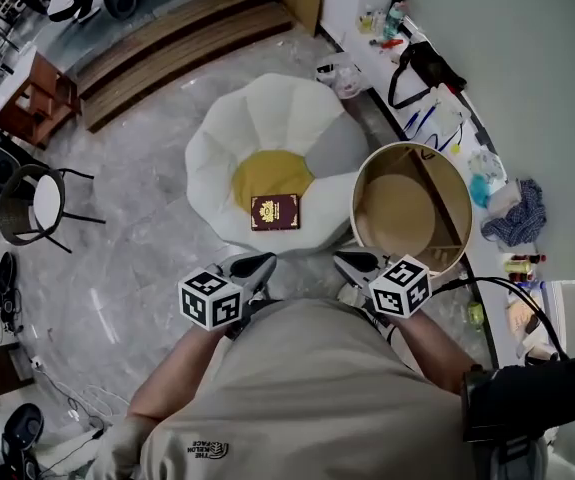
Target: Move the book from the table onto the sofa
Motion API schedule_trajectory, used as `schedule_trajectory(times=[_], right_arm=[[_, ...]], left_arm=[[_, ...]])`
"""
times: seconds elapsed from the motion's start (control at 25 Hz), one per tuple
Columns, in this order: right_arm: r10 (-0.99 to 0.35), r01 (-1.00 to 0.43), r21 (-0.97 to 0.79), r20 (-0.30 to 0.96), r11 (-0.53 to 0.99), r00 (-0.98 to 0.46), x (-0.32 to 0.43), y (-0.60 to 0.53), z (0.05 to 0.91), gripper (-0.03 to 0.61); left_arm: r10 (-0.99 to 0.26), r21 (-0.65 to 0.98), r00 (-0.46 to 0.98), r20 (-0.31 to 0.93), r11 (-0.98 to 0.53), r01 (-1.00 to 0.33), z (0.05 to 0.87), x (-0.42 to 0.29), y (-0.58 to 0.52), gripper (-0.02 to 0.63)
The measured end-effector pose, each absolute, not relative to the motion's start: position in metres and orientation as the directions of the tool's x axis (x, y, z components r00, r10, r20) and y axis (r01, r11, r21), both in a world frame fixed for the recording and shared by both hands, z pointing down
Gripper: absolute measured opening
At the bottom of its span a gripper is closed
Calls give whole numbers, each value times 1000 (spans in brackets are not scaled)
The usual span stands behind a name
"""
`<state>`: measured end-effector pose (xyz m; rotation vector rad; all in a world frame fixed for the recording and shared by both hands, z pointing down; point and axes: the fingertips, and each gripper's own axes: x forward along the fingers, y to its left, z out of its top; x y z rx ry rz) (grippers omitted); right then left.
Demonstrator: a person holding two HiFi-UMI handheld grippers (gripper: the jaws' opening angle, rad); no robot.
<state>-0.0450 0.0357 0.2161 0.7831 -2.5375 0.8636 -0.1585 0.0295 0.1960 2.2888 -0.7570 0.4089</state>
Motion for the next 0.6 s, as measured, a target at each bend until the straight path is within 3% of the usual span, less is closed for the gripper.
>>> schedule_trajectory(times=[0.6], right_arm=[[-375,-583,-451,470,676,-799,-44,33,213,12]], left_arm=[[-414,505,774,479,-592,-628,197,-151,21,8]])
